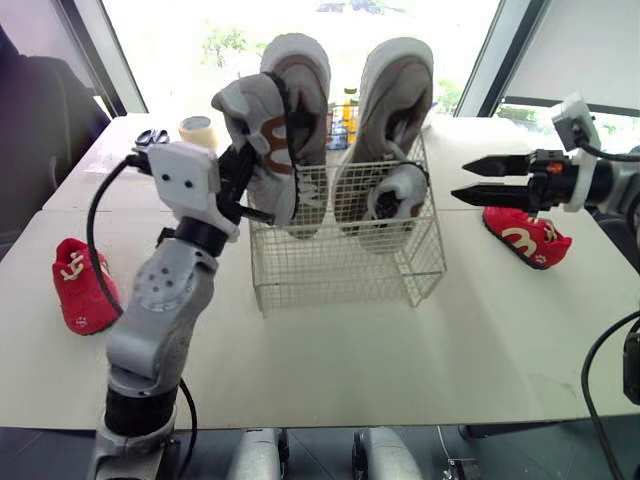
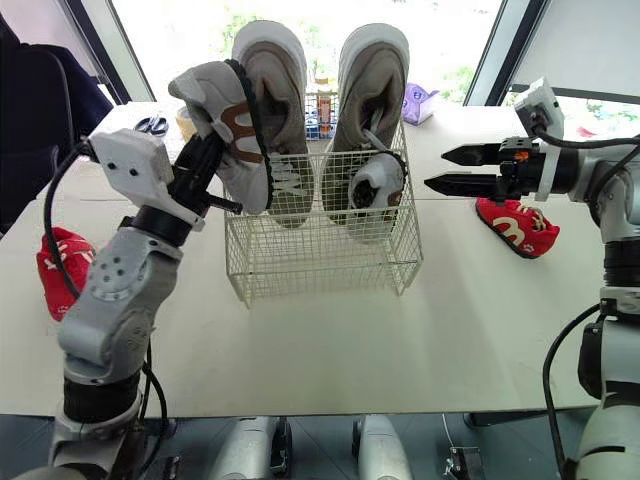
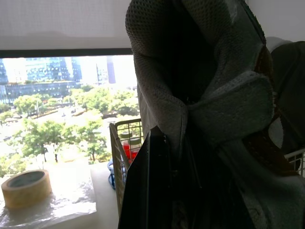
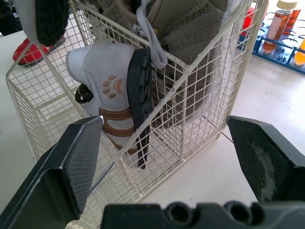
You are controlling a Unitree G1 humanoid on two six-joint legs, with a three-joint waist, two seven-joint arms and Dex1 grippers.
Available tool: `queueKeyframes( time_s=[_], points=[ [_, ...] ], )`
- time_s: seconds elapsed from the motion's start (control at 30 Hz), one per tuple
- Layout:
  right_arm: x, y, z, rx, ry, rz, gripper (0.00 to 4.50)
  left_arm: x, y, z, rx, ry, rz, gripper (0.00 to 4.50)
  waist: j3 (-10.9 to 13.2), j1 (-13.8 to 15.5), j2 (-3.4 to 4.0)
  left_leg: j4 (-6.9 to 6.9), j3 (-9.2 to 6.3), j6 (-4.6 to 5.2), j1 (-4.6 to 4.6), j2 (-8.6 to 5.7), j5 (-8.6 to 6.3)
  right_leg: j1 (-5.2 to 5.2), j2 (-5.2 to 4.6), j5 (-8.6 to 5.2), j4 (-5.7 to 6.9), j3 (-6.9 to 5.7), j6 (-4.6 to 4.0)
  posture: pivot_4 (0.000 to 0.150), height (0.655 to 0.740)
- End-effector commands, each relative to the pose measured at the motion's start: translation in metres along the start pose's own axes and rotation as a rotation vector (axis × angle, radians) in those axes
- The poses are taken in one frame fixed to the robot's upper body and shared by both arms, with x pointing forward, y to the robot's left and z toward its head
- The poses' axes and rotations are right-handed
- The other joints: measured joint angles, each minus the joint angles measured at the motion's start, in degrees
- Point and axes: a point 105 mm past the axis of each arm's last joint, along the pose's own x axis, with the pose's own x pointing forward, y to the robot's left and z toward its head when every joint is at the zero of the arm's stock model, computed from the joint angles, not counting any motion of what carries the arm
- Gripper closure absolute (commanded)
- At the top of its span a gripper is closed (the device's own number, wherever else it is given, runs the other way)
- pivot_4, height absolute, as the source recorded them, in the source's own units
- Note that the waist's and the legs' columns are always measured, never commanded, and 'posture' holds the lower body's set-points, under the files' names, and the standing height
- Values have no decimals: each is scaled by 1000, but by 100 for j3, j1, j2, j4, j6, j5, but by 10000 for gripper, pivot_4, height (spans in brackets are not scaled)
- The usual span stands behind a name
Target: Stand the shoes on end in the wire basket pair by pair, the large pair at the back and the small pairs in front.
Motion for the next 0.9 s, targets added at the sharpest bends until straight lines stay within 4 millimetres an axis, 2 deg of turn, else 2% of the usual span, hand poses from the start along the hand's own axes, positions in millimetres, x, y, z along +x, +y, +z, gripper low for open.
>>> queueKeyframes(
  time_s=[0.03, 0.17, 0.43, 0.57, 0.7, 0.8, 0.9],
  points=[
    [-6, 4, 16, -38, -59, -1, 0, -6, -10, -27, 57, 61, -27, 44798, -2, 0, 3, 0, 0, 0, 0, 0, 0, 1, -1, 0, 0, 0, 0, 1500, 6609],
    [-8, 3, 15, -34, -63, -12, 0, -17, -16, -41, 100, 96, -44, 44798, -8, 0, 13, 0, 0, 2, 5, 0, -1, 6, -1, -3, -1, 0, -5, 1500, 6609],
    [-9, 4, 11, -26, -72, -19, 0, -38, -9, -48, 13, 185, -11, 44798, -12, -6, 18, -1, -10, 5, 4, 3, -3, 4, -2, -10, -3, 2, -19, 1500, 6609],
    [-8, 4, 8, -20, -74, -18, 0, -42, -6, -43, -63, 196, -12, 29296, -11, -5, 19, -1, -15, 6, 4, 4, -3, 3, -1, -10, -3, 1, -19, 1500, 6609],
    [-5, 6, 1, -13, -50, -3, 0, -46, -5, -37, -127, 235, -64, 8898, -11, -6, 17, -1, -17, 6, 3, 4, -4, 3, -2, -11, -4, 0, -20, 1500, 6609],
    [-2, 10, -5, -5, -33, 18, 0, -62, -14, -24, -274, 282, -216, 8898, -9, -17, 17, -2, -17, 7, 0, 5, -4, -1, -1, -11, -5, 1, -20, 1500, 6609],
    [-1, 14, -12, 1, -15, 28, 0, -81, -8, -15, -362, 343, -287, 8898, -8, -44, 16, -5, -16, 7, -2, 11, -4, -7, -2, -11, -5, 1, -20, 1500, 6609]
  ],
)
